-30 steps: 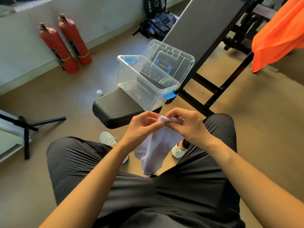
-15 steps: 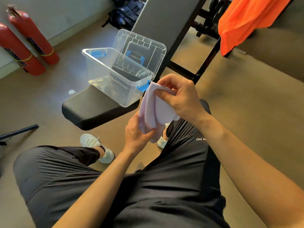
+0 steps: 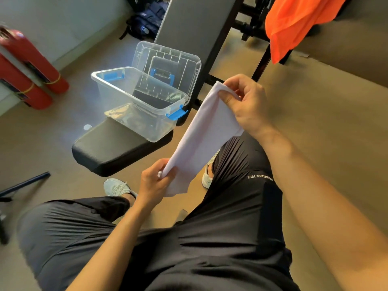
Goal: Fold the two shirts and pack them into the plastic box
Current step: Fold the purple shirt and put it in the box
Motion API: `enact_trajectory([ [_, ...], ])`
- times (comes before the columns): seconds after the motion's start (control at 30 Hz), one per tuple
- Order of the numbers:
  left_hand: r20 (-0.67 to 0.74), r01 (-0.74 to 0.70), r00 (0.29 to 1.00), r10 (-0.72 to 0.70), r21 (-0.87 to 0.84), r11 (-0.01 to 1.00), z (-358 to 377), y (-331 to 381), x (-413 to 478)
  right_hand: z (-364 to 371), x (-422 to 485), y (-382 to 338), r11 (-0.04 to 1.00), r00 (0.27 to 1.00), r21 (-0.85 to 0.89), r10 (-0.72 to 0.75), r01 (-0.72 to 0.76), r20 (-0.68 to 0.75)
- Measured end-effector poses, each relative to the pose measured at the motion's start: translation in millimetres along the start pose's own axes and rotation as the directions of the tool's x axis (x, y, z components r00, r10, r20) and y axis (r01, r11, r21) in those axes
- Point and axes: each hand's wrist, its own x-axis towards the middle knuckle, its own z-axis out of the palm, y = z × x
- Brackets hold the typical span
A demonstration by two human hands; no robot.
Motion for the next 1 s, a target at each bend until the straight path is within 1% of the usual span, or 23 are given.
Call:
enact_trajectory([
  [0.13, 0.083, -0.066, 0.995, 0.063, 0.031, 0.997, -37, 2, -16, 13, 4, 18, 0.997, 0.997, -0.026, 0.074, -0.073, 0.012],
  [0.23, 0.067, -0.107, 0.993, 0.1, 0.106, 0.989, -56, 9, -30, 27, 6, 28, 0.992, 0.992, -0.009, 0.123, -0.123, 0.035],
  [0.3, 0.069, -0.17, 0.985, 0.16, 0.175, 0.97, -65, 17, -39, 36, 7, 34, 0.987, 0.986, 0.023, 0.158, -0.16, 0.044],
  [0.43, 0.184, -0.334, 0.939, 0.289, 0.297, 0.895, -77, 39, -54, 54, 10, 47, 0.978, 0.976, 0.027, 0.206, -0.209, 0.073],
  [0.53, 0.313, -0.402, 0.905, 0.287, 0.413, 0.817, -82, 47, -58, 65, 10, 54, 0.972, 0.968, 0.04, 0.227, -0.232, 0.106],
  [0.6, 0.335, -0.355, 0.916, 0.221, 0.418, 0.837, -85, 46, -60, 69, 9, 57, 0.967, 0.963, 0.05, 0.243, -0.25, 0.12],
  [0.77, 0.281, -0.171, 0.958, 0.059, 0.392, 0.904, -91, 32, -61, 73, 4, 63, 0.952, 0.946, 0.057, 0.291, -0.301, 0.14],
  [0.9, 0.244, -0.013, 0.969, -0.05, 0.249, 0.968, -94, 27, -56, 70, -15, 60, 0.938, 0.93, 0.055, 0.331, -0.343, 0.163],
  [1.0, 0.204, 0.09, 0.971, -0.124, 0.17, 0.981, -92, 25, -49, 65, -34, 51, 0.928, 0.917, 0.078, 0.343, -0.364, 0.203],
])
